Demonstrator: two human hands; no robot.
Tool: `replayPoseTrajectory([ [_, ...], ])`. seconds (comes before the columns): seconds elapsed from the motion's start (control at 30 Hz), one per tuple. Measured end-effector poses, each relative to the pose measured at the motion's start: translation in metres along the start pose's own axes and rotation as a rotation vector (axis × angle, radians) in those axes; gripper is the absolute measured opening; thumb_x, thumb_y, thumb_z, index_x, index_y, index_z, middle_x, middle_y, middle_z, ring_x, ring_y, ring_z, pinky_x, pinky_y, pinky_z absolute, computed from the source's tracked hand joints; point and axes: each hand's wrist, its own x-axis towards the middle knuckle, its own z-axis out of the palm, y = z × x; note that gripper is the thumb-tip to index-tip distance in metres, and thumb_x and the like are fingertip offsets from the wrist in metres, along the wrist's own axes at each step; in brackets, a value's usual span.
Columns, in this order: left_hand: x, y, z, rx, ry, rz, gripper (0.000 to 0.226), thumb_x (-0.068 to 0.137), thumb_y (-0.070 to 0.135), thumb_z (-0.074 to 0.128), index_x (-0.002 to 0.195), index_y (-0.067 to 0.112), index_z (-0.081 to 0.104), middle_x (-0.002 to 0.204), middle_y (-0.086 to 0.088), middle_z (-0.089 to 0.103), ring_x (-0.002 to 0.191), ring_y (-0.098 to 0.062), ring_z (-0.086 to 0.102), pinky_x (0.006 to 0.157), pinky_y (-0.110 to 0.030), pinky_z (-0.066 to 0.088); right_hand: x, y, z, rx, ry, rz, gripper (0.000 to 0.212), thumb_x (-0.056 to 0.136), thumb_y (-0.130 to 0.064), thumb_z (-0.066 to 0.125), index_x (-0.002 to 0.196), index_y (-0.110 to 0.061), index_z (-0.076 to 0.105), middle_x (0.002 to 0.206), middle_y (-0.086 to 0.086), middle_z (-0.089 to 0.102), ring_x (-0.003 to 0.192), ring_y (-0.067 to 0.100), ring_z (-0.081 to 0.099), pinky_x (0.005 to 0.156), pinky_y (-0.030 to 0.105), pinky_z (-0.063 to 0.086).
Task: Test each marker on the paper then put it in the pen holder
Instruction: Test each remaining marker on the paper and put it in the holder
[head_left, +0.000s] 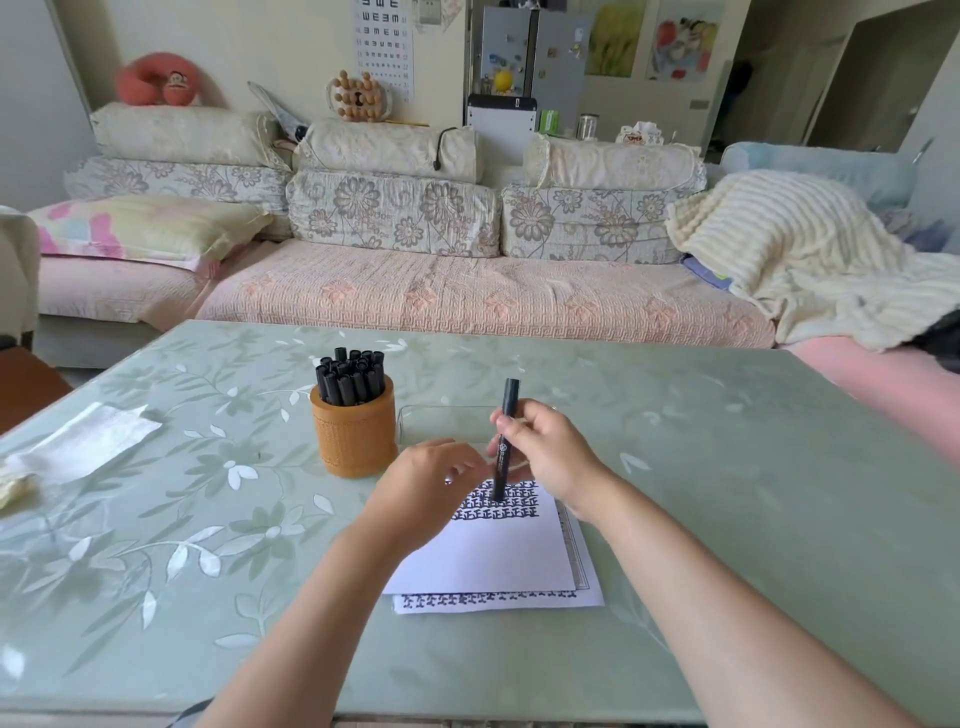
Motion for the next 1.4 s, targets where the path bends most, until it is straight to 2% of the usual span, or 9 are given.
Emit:
replayPoseTrajectory([
  [0.17, 0.000, -0.005, -0.008, 0.052, 0.241, -0.019, 0.016, 0.091, 0.026, 0.062, 0.106, 0.021, 0.060, 0.097, 0.011, 0.058, 0.087, -0.005, 0.058, 0.074, -0.026, 0.051, -0.004, 0.006, -0.008, -0.537, -0.101, -0.029, 0.019, 0.101, -0.041, 0.044, 0.098, -0.034, 0.062, 0.062, -0.005, 0.043, 0.050, 0.014, 0.041, 0.053, 0.029, 0.032],
  [0.27, -0.002, -0.007, -0.009, 0.128, 0.187, 0.084, 0.032, 0.093, 0.025, 0.061, 0.124, 0.021, 0.059, 0.114, 0.008, 0.058, 0.105, -0.011, 0.054, 0.088, -0.026, 0.046, -0.006, 0.003, -0.008, -0.684, -0.195, 0.009, 0.027, 0.101, -0.046, 0.042, 0.096, -0.032, 0.064, 0.064, -0.006, 0.048, 0.056, 0.015, 0.045, 0.056, 0.031, 0.032],
  [0.43, -0.010, -0.020, -0.003, 0.246, 0.011, 0.209, 0.017, 0.090, 0.022, 0.065, 0.106, 0.020, 0.066, 0.086, 0.007, 0.062, 0.080, -0.015, 0.055, 0.069, -0.036, 0.051, -0.005, 0.006, -0.005, -0.816, -0.294, -0.008, 0.021, 0.097, -0.046, 0.048, 0.093, -0.034, 0.063, 0.083, -0.007, 0.064, 0.082, 0.016, 0.060, 0.077, 0.035, 0.049],
  [0.57, -0.015, -0.027, -0.003, 0.343, -0.054, 0.261, 0.022, 0.094, 0.036, 0.052, 0.103, 0.019, 0.062, 0.082, 0.006, 0.060, 0.080, -0.016, 0.057, 0.067, -0.035, 0.050, -0.006, 0.009, -0.005, -0.869, -0.348, -0.023, 0.020, 0.098, -0.043, 0.048, 0.079, -0.039, 0.053, 0.080, -0.009, 0.061, 0.081, 0.016, 0.058, 0.076, 0.035, 0.047],
  [0.77, -0.022, -0.031, -0.007, 0.332, -0.064, 0.221, 0.018, 0.094, 0.032, 0.053, 0.094, 0.017, 0.064, 0.075, 0.007, 0.056, 0.072, -0.014, 0.052, 0.061, -0.029, 0.046, -0.008, 0.010, 0.002, -0.883, -0.350, -0.056, 0.015, 0.098, -0.041, 0.051, 0.100, -0.034, 0.064, 0.086, -0.010, 0.060, 0.086, 0.017, 0.055, 0.076, 0.033, 0.044],
  [0.93, -0.024, -0.034, -0.016, 0.201, -0.160, 0.030, 0.014, 0.095, 0.023, 0.059, 0.083, 0.016, 0.063, 0.068, 0.006, 0.049, 0.067, -0.014, 0.047, 0.061, -0.028, 0.039, -0.004, 0.014, 0.013, -1.015, -0.238, -0.354, 0.020, 0.095, -0.034, 0.058, 0.111, -0.029, 0.069, 0.084, -0.012, 0.055, 0.083, 0.015, 0.051, 0.067, 0.029, 0.033],
  [1.07, -0.025, -0.038, -0.028, 0.018, -0.226, -0.155, 0.025, 0.094, 0.024, 0.057, 0.069, 0.028, 0.058, 0.066, 0.004, 0.058, 0.063, -0.014, 0.049, 0.059, -0.028, 0.039, -0.001, 0.016, 0.019, -1.121, -0.118, -0.702, 0.014, 0.086, -0.027, 0.070, 0.100, -0.026, 0.073, 0.077, -0.006, 0.061, 0.071, 0.022, 0.058, 0.062, 0.030, 0.042],
  [1.27, -0.032, -0.056, -0.052, 0.190, -0.133, 0.007, 0.004, 0.088, 0.017, 0.067, 0.085, 0.015, 0.069, 0.073, 0.006, 0.058, 0.069, -0.011, 0.051, 0.062, -0.025, 0.041, -0.006, 0.005, 0.019, -0.928, -0.276, -0.183, 0.030, 0.100, -0.040, 0.046, 0.082, -0.025, 0.065, 0.067, -0.009, 0.056, 0.067, 0.008, 0.052, 0.064, 0.027, 0.039],
  [1.4, -0.041, -0.085, -0.073, 0.196, 0.003, -0.151, 0.014, 0.088, 0.020, 0.069, 0.100, 0.021, 0.075, 0.089, 0.006, 0.058, 0.074, -0.013, 0.056, 0.069, -0.032, 0.049, 0.001, 0.010, -0.005, -0.915, -0.212, -0.094, 0.026, 0.100, -0.039, 0.045, 0.093, -0.030, 0.069, 0.061, -0.012, 0.052, 0.064, 0.005, 0.051, 0.069, 0.029, 0.042],
])
